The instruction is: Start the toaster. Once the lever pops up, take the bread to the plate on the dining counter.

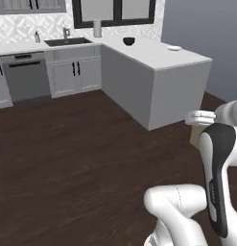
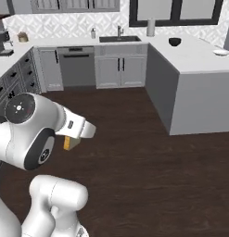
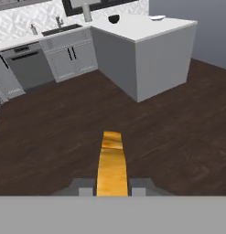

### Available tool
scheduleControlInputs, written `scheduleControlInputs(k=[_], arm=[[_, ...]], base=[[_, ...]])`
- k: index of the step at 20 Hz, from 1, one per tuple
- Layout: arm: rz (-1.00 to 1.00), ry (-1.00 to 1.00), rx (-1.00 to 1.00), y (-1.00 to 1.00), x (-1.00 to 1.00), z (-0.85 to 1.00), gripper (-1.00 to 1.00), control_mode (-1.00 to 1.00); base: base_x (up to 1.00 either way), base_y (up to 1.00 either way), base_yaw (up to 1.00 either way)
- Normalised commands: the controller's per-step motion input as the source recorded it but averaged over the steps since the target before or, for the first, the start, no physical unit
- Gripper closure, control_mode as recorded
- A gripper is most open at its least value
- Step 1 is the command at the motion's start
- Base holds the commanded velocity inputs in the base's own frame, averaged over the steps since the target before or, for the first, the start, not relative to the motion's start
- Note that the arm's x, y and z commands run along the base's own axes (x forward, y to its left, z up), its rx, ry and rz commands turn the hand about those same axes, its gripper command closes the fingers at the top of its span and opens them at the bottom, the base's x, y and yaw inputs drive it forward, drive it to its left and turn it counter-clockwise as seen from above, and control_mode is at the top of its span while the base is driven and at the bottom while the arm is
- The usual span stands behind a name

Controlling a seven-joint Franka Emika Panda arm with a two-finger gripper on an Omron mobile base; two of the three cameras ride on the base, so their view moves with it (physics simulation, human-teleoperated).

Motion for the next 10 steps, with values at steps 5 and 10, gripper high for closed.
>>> scheduleControlInputs(k=[5, 10], arm=[[0.00, 0.00, 0.00, 0.00, 0.00, 0.00, 1.00, 1.00], [0.00, 0.00, 0.00, 0.00, 0.00, 0.00, 1.00, 1.00]], base=[[1.00, -0.34, -0.23], [1.00, -0.42, -0.19]])
